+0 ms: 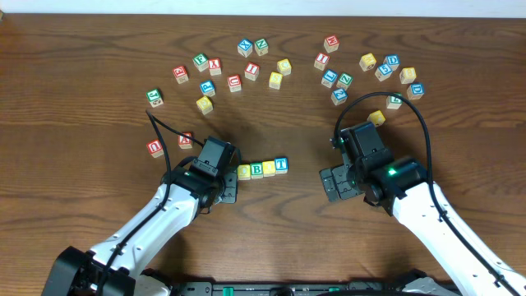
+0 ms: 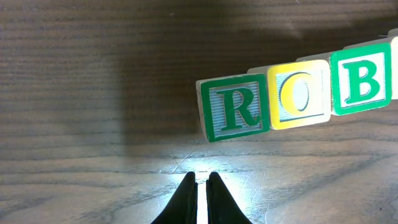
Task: Spell out ROBOT
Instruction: 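Push the R block against the O with the left gripper tips, then nudge the R and O blocks straight with the left gripper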
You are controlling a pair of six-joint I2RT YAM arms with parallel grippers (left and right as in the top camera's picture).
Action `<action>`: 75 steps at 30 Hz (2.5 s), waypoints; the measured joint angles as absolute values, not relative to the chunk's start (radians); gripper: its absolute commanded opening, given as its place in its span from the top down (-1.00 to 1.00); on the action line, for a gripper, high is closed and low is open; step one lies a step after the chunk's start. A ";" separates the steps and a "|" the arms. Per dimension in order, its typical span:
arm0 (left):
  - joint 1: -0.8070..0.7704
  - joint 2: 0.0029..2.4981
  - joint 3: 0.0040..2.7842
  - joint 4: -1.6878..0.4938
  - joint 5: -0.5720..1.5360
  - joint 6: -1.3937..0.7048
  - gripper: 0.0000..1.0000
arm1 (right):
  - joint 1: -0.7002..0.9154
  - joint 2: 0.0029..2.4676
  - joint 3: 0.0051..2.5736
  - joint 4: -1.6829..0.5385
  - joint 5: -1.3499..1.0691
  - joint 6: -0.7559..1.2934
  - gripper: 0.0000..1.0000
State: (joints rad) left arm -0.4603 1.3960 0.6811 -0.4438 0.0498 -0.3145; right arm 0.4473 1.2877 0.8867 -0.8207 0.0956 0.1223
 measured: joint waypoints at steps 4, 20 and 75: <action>-0.460 1.396 0.681 -0.437 0.050 -0.315 0.85 | 0.447 1.288 0.887 -0.821 0.095 0.123 -0.99; -0.460 1.396 0.649 -0.437 0.069 -0.315 0.85 | 0.447 1.288 0.887 -0.821 0.095 0.123 -0.99; -0.460 1.424 0.645 -0.360 0.122 -0.291 0.85 | 0.447 1.288 0.887 -0.821 0.095 0.122 -0.99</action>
State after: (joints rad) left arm -0.4603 1.4242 0.6445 -0.3603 0.1223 -0.2913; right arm 0.4473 1.2877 0.8867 -0.8207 0.0952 0.1223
